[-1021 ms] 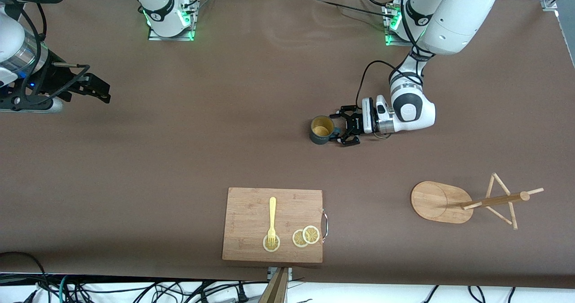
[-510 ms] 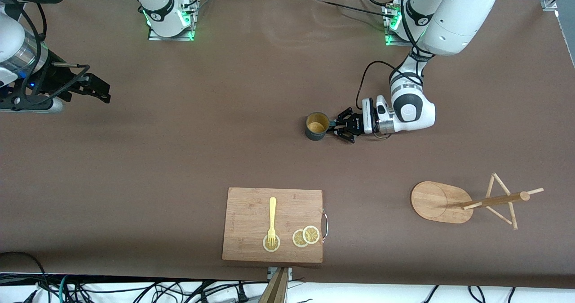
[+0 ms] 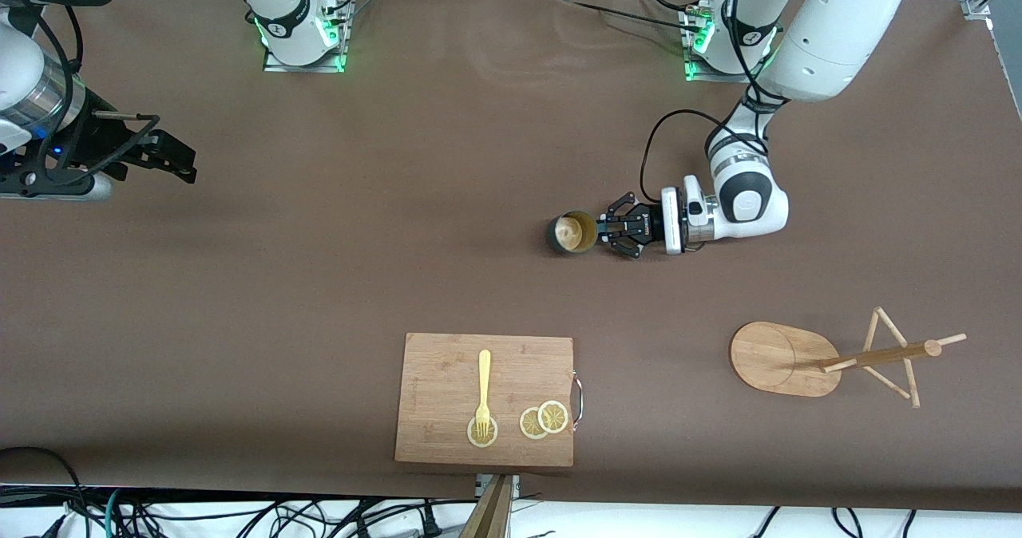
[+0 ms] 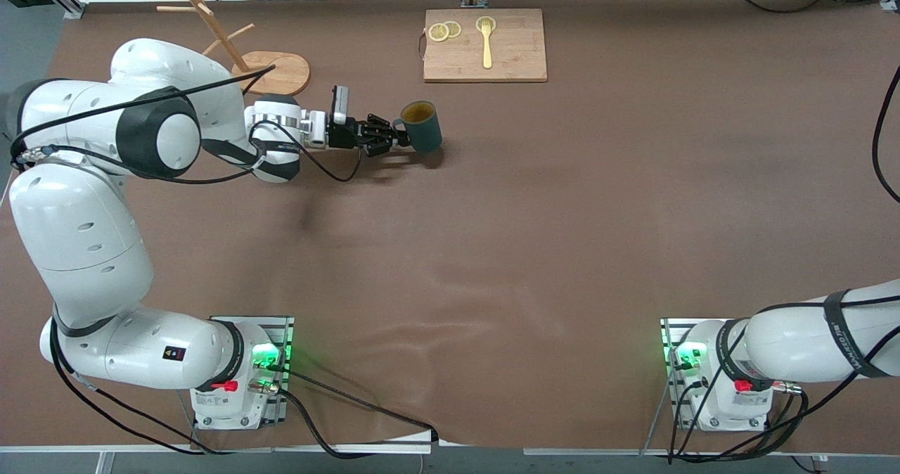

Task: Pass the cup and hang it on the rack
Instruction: 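Lift the mug by its handle with the left gripper toward the wooden rack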

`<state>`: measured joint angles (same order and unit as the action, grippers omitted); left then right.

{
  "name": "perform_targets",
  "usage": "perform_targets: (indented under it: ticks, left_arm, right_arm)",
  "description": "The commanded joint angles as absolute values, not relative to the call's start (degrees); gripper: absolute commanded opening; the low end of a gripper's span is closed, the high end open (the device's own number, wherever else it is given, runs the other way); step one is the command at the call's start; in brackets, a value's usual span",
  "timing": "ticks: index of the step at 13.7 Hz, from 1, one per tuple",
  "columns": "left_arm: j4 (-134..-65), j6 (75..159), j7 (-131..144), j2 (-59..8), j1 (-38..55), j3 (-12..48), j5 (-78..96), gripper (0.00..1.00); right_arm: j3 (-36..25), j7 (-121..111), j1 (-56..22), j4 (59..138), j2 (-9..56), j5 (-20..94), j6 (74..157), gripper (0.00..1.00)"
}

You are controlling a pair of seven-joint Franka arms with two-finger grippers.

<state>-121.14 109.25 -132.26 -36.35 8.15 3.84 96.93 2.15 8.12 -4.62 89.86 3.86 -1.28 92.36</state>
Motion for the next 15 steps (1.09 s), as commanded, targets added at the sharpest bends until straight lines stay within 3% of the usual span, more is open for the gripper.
perform_targets:
  ticks: [1, 8, 11, 15]
  left_arm:
    - [-121.7, 103.6, -118.5, -32.0, 4.6, 2.6, 93.3, 0.00]
    - [-121.1, 81.4, -86.1, -29.1, 0.1, -6.8, 90.4, 0.00]
    - [-120.9, 75.5, -74.9, -28.0, -0.7, -11.8, 91.1, 0.00]
    - [-120.8, 72.3, -65.5, -27.2, -4.5, -12.5, 93.3, 0.00]
  right_arm:
    - [2.4, 7.5, -4.4, 88.7, 4.1, -2.0, 91.4, 1.00]
    - [2.4, 7.5, -4.4, 88.8, 4.1, -1.9, 91.3, 1.00]
    - [2.4, 7.5, -4.4, 88.8, 4.1, -1.9, 91.4, 1.00]
    - [2.4, 7.5, -4.4, 88.8, 4.1, -1.9, 91.3, 1.00]
